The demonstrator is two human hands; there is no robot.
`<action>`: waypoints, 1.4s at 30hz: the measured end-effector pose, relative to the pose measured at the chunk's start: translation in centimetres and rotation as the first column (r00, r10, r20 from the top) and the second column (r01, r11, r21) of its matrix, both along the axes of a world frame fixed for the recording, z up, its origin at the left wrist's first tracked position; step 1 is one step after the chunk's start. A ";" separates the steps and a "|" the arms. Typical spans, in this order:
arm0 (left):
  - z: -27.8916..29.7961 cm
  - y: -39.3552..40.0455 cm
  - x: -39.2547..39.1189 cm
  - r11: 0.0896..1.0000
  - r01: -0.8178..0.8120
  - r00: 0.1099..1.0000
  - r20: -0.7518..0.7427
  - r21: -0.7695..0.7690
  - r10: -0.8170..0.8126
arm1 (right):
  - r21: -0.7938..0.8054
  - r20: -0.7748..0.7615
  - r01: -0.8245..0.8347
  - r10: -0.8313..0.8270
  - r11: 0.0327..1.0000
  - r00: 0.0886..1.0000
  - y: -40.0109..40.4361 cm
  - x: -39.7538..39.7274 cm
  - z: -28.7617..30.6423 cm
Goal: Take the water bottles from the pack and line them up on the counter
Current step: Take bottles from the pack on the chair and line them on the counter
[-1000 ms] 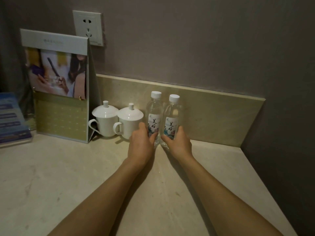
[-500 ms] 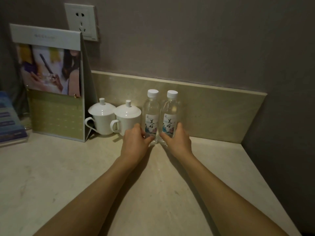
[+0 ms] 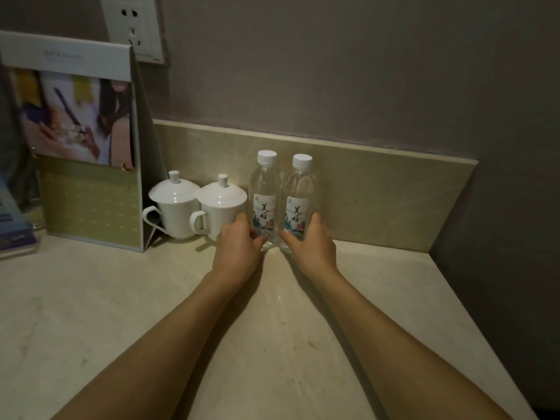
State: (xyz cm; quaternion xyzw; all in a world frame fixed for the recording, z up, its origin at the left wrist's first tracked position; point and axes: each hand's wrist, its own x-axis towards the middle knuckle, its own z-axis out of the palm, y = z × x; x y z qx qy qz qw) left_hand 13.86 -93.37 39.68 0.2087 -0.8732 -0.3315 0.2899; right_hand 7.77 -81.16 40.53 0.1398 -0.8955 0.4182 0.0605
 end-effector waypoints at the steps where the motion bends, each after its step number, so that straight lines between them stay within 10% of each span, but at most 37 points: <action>1: 0.0 -0.1 -0.1 1.000 -0.002 1.000 0.001 -0.001 0.002 | 0.000 0.001 0.003 -0.003 1.000 1.000 -0.1 0.0 0.0; 42: 2.6 5.3 3.2 0.984 0.143 0.988 0.038 0.102 -0.148 | -0.053 0.083 0.021 -0.017 0.998 0.996 4.8 4.1 2.8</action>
